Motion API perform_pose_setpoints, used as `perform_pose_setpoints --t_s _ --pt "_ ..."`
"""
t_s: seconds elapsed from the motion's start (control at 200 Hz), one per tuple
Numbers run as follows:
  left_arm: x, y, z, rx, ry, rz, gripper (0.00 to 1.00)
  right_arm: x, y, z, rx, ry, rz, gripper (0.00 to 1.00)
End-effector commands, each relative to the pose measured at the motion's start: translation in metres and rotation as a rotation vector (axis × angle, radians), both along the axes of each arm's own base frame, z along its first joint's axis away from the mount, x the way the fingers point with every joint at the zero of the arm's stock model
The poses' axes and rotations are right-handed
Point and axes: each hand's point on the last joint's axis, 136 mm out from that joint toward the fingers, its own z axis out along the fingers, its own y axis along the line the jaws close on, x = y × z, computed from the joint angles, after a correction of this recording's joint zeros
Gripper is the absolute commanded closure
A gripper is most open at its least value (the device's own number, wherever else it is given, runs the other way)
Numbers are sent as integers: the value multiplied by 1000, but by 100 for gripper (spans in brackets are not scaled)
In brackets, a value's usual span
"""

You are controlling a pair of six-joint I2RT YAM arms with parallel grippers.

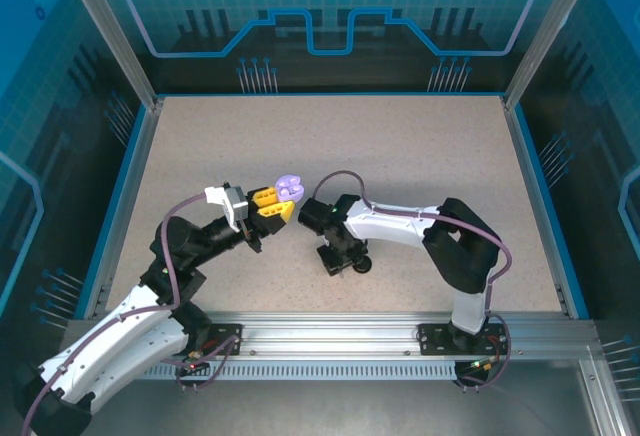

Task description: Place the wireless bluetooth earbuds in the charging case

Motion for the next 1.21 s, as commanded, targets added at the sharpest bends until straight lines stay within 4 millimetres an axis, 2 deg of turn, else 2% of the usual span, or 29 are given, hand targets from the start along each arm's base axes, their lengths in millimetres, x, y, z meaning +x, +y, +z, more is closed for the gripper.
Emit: perform_pose_setpoints --t_s 0.0,0.32,0.8,1.201 --pt "-3 2 7 -9 -27 9 87 5 3 -5 -1 12 -3 62" --pt "-2 2 6 -4 -27 11 87 5 8 -15 -1 33 -3 63" --pt "-2 2 4 1 -22 14 87 1 4 -28 -33 52 -5 66" --pt "-2 2 3 3 -21 17 87 5 5 -20 -3 23 -10 73"
